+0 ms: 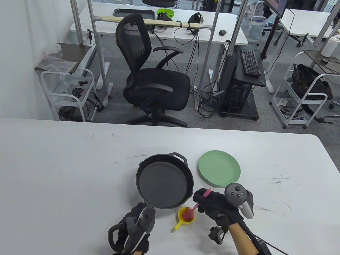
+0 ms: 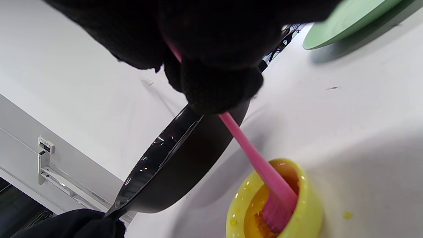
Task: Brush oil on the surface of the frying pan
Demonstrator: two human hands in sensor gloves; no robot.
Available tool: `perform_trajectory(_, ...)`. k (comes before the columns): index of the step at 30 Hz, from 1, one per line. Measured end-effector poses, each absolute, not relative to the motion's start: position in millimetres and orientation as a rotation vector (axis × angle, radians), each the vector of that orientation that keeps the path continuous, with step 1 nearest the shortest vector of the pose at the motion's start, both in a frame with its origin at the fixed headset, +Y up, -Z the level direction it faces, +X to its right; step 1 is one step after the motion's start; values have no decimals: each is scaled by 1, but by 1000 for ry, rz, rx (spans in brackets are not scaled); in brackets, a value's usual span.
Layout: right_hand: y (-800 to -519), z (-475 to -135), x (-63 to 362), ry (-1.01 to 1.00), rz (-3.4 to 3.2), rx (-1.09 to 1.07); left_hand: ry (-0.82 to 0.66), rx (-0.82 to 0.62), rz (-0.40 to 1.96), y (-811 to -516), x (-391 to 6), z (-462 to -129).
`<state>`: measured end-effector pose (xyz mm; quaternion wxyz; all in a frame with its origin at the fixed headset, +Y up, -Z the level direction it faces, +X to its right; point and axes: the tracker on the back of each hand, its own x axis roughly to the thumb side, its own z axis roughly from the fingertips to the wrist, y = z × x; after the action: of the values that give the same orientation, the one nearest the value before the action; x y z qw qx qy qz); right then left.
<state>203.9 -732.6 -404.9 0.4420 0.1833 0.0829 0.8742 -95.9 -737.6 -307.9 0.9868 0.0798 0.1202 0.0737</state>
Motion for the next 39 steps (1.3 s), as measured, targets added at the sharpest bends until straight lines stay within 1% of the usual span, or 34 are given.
perform_trajectory(8, -729, -404, 204, 206, 2146, 466, 237, 160, 145, -737, -95, -308)
perform_trajectory(12, -721, -401, 206, 185, 2126, 490, 241, 163, 147, -737, -95, -308)
perform_trajectory(15, -709, -398, 207, 152, 2147, 513, 241, 161, 146, -737, -95, -307)
perform_trajectory(19, -701, -390, 198, 127, 2202, 584, 240, 156, 142, -737, -94, -307)
perform_trajectory(29, -700, -367, 160, 81, 2312, 674, 245, 155, 145, -736, -95, -307)
perform_trajectory(39, -697, -367, 164, 94, 2264, 640, 243, 152, 141, -736, -94, -307)
